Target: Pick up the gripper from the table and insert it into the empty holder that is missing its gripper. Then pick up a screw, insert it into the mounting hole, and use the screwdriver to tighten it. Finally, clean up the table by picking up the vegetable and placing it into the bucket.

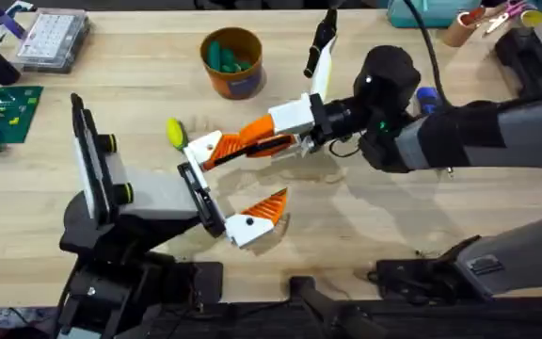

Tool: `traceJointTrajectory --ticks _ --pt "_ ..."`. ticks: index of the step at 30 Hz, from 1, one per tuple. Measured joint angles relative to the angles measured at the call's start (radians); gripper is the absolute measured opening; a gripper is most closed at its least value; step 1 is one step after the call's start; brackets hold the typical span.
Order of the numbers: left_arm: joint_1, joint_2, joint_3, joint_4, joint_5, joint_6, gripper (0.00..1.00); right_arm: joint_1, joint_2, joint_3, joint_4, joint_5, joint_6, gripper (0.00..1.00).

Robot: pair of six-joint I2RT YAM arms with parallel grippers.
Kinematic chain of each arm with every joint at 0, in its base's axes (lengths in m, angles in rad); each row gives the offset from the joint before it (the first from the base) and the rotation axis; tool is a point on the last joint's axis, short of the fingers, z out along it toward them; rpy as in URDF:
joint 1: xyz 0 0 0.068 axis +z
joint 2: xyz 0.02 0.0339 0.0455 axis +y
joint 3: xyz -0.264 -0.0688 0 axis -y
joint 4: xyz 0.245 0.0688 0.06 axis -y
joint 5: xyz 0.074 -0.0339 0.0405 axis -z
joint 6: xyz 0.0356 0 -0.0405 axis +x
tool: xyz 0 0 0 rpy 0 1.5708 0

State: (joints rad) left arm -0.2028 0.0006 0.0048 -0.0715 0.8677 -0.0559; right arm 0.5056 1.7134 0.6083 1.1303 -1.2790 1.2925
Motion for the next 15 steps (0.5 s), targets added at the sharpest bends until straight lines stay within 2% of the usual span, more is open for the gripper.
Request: traceJointTrajectory --ticks 3,5,7,10,15 --pt "0.0 0.0 0.0 0.0 0.0 0.0 0.986 0.0 0.0 0.0 -0.001 -0.003 -0.011 0.577" --pt "0.0 0.0 0.0 0.0 0.0 0.0 0.986 0.0 0.0 0.0 -0.002 -0.003 -0.018 0.501" --pt "0.0 0.0 0.0 0.0 0.0 0.001 0.986 0.0 0.0 0.0 -0.001 -0.003 -0.026 0.339" --pt "0.0 0.0 0.0 0.0 -0.001 0.007 0.986 0.0 0.004 0.0 -0.021 -0.001 -0.03 0.038" --pt "0.0 0.0 0.0 0.0 -0.001 0.007 0.986 0.0 0.005 0.0 -0.023 -0.001 -0.031 0.017"
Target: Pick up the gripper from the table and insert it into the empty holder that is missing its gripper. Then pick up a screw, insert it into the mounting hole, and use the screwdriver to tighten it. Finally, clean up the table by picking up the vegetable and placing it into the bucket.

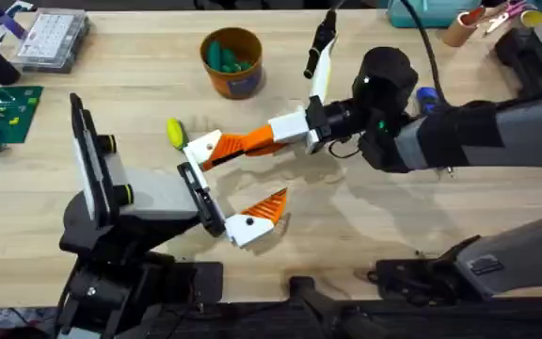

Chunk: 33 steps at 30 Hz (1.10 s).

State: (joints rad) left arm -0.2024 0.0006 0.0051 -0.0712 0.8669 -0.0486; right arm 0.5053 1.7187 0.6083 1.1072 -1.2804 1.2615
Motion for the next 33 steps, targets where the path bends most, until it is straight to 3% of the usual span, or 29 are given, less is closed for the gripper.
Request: traceJointTrajectory --ticks 33 --pt "0.0 0.0 0.0 0.0 -0.022 -0.023 0.986 0.021 0.0 0.005 -0.055 0.109 -0.036 0.011"
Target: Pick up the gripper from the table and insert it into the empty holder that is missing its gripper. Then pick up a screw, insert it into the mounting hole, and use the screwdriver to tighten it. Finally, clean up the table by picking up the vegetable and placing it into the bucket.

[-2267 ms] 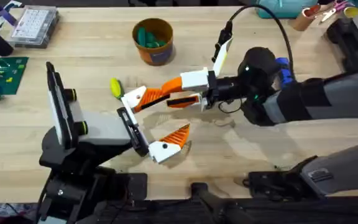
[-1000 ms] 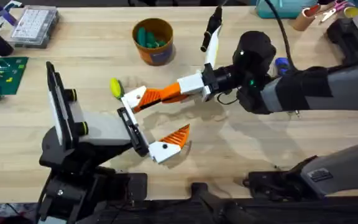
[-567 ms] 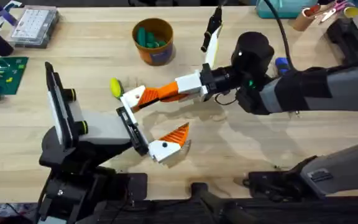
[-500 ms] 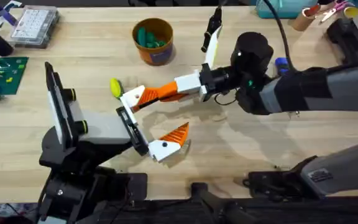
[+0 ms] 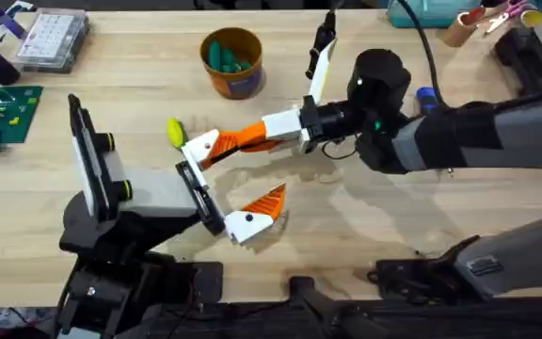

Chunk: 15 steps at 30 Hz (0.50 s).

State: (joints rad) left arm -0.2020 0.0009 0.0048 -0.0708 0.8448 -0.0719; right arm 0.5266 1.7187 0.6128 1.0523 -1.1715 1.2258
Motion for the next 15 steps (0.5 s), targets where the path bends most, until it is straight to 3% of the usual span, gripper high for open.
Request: traceJointTrajectory --ticks 15 --pt "0.01 0.0 0.0 0.003 -0.02 -0.005 0.986 0.025 -0.002 0.003 0.0 0.06 0.0 0.011"
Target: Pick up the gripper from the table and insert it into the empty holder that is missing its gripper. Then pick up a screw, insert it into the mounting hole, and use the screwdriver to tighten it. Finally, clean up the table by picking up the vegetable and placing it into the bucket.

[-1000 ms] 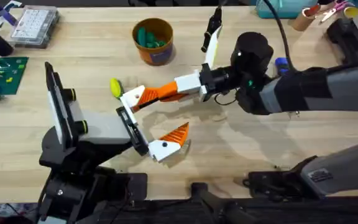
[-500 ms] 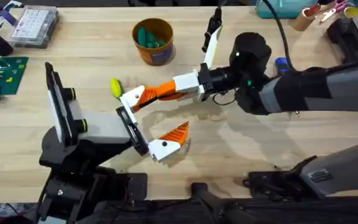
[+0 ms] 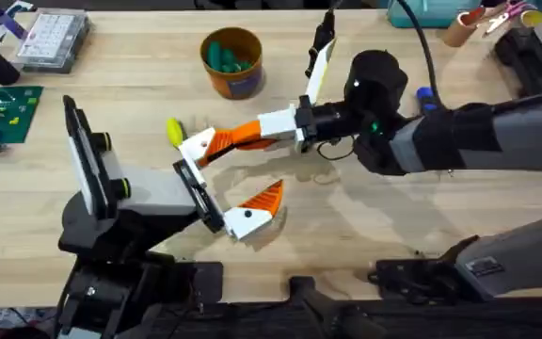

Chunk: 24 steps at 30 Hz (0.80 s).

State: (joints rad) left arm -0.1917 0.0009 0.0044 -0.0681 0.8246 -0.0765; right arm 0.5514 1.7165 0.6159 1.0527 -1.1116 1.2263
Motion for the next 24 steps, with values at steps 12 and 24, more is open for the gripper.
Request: traceJointTrajectory --ticks 12,24 --pt "0.0 0.0 0.0 0.0 -0.003 0.0 0.986 0.002 0.0 0.001 -0.003 0.002 0.0 0.103" --pt "0.0 0.0 0.0 0.0 -0.004 0.0 0.986 0.002 0.0 0.001 -0.004 -0.001 0.0 0.144"
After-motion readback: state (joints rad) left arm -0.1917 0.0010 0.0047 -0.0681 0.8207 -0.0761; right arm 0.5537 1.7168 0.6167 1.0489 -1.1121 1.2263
